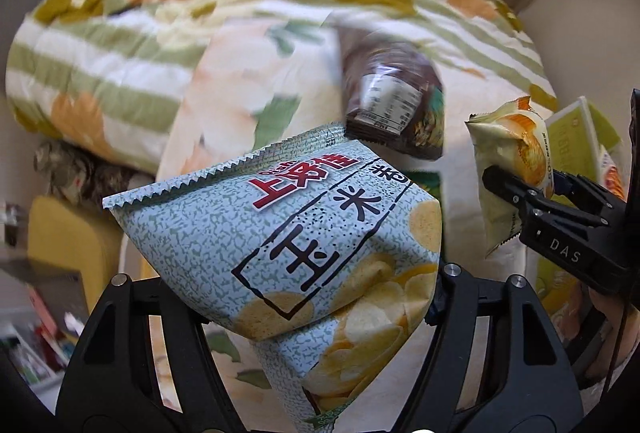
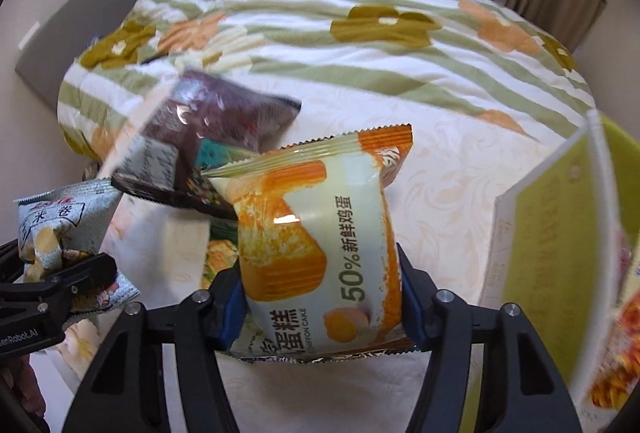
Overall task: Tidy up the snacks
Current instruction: 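Carry both packs into the green box and open both tools to release them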
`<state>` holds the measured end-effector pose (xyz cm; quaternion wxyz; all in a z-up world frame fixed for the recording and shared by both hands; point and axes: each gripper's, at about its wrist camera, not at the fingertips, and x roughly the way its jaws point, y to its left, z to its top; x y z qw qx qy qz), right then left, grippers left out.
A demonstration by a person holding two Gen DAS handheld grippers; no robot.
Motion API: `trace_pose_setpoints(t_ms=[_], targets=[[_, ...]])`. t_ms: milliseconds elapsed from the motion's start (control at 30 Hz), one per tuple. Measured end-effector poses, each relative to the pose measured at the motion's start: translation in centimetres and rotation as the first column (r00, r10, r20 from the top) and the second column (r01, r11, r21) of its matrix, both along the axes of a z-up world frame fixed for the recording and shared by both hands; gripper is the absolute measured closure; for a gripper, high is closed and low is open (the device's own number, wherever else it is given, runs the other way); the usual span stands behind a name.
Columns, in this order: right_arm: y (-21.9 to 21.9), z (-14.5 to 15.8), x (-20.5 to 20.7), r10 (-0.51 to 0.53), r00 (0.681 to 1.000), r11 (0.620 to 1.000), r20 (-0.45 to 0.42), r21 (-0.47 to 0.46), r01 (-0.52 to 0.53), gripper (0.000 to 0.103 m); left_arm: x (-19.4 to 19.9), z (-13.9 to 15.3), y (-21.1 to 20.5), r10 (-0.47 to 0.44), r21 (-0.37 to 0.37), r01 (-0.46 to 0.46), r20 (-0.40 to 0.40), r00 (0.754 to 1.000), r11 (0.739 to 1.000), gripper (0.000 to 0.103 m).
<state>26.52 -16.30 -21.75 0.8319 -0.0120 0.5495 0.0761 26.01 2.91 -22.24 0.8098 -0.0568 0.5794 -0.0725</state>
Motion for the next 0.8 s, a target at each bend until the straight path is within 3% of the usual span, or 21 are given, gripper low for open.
trace_pose_setpoints(t_ms=[200,400,600,800], targets=[[-0.4,5.8,-2.2,-0.071,0.991,0.997,0.112,0.035,0.067,0.045,0.2,5.1,-1.8,-0.105,-0.003,0.106,0.112,0.988,0.994,0.035],[-1.8,10.1,-5.3,-0.171,0.969,0.984,0.176,0.080,0.159,0.045,-0.4,9.3,-4.7,-0.228,-0.018,0.237,0.206,0.951,0.971,0.035],[-5.8,13.6,-9.1,-0.285,0.934,0.958,0.218,0.089,0.272,0.045,-1.2,12.7,-10.3,-0.339,-0.038,0.361,0.267,0.902,0.932,0.035],[-12.9,15.5,-12.5,-0.356,0.905,0.934,0.234,0.076,0.348,0.045,-3.2,14.6,-18.9,-0.430,-0.056,0.464,0.292,0.855,0.884,0.035]])
